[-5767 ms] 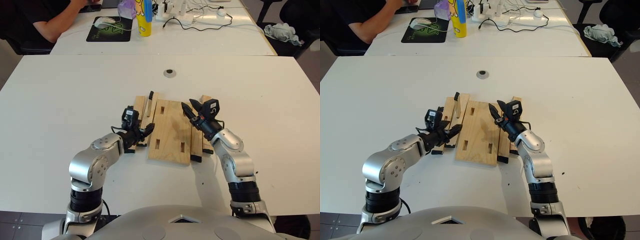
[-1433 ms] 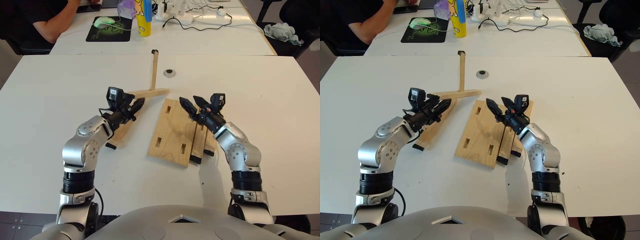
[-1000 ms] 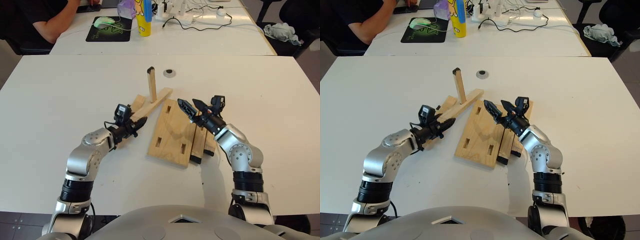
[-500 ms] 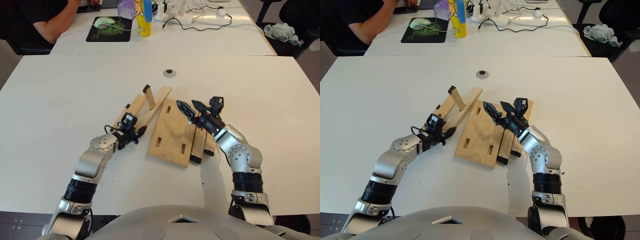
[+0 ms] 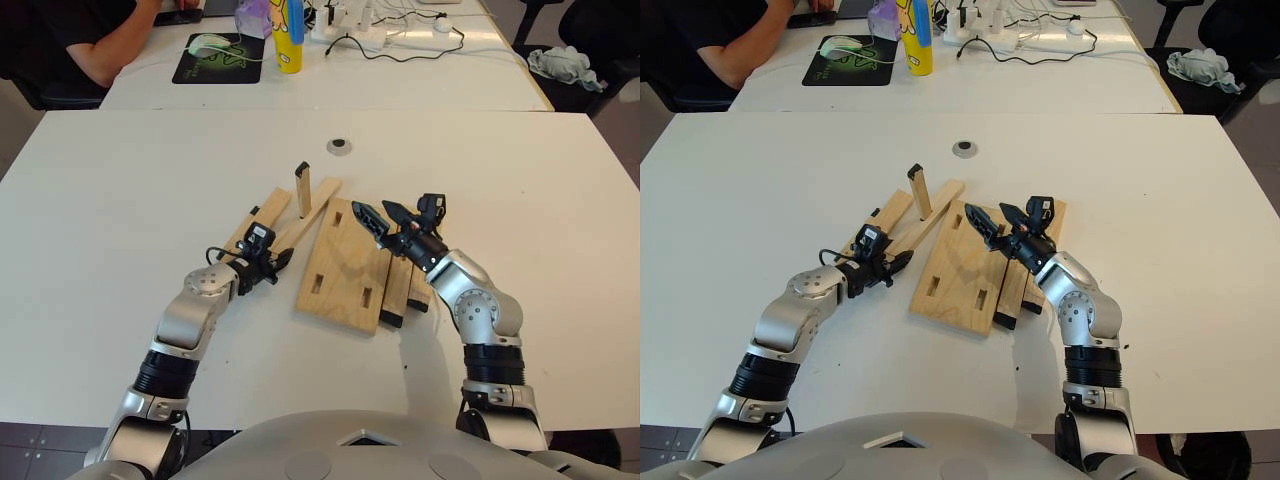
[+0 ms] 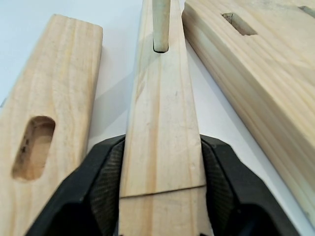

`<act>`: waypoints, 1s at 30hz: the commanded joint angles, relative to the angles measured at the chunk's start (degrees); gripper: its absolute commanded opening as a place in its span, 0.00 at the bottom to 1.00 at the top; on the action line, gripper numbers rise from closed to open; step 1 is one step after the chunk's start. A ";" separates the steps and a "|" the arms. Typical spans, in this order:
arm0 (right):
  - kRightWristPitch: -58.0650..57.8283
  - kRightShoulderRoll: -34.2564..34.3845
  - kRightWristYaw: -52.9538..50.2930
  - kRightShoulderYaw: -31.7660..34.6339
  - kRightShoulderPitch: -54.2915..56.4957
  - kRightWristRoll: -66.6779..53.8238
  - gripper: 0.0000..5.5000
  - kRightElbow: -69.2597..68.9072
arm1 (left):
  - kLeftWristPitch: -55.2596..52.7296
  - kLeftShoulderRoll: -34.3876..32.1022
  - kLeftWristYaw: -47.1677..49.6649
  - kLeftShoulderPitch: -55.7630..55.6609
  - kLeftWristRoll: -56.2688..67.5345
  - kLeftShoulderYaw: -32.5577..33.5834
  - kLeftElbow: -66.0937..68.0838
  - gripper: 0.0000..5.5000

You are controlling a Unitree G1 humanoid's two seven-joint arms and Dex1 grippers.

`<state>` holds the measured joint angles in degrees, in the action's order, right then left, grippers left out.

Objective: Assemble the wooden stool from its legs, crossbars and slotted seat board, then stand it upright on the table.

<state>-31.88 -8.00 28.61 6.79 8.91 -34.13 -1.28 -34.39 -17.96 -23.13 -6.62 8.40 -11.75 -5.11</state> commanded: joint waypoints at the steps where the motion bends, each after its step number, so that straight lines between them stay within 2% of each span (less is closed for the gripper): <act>1: 0.32 -0.10 -0.19 0.00 1.04 0.39 0.98 0.97 | -0.44 0.79 0.30 0.36 -0.15 0.72 1.82 0.38; 2: 0.38 -0.14 -0.16 -0.03 1.05 0.44 0.98 1.01 | -0.57 0.65 0.02 0.54 -0.12 0.67 1.72 0.45; 9: 0.72 -0.26 0.09 -0.32 0.96 0.49 0.98 1.33 | 0.19 0.98 0.03 0.34 -0.49 1.10 1.46 0.61; 19: 0.71 -0.40 0.18 -0.79 1.94 0.56 0.98 1.90 | 1.48 2.40 0.72 -1.23 -1.36 1.16 4.65 0.62; 24: 0.71 -0.53 0.15 -0.84 1.71 0.66 0.98 1.77 | 1.76 2.93 0.24 -0.57 -0.54 1.21 3.95 0.52; 28: 0.89 -0.44 -0.03 -0.81 1.44 0.76 0.98 1.75 | 1.54 3.12 -0.17 -0.05 -0.37 0.89 2.77 0.39; 30: 0.94 -0.39 -0.13 -0.78 1.43 0.80 0.98 1.69 | 1.27 3.17 -0.17 0.06 -0.19 1.25 2.09 0.37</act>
<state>-31.25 -8.18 28.71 6.12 9.88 -33.98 0.43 -32.02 -14.79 -22.98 -7.41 7.92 -10.59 -2.19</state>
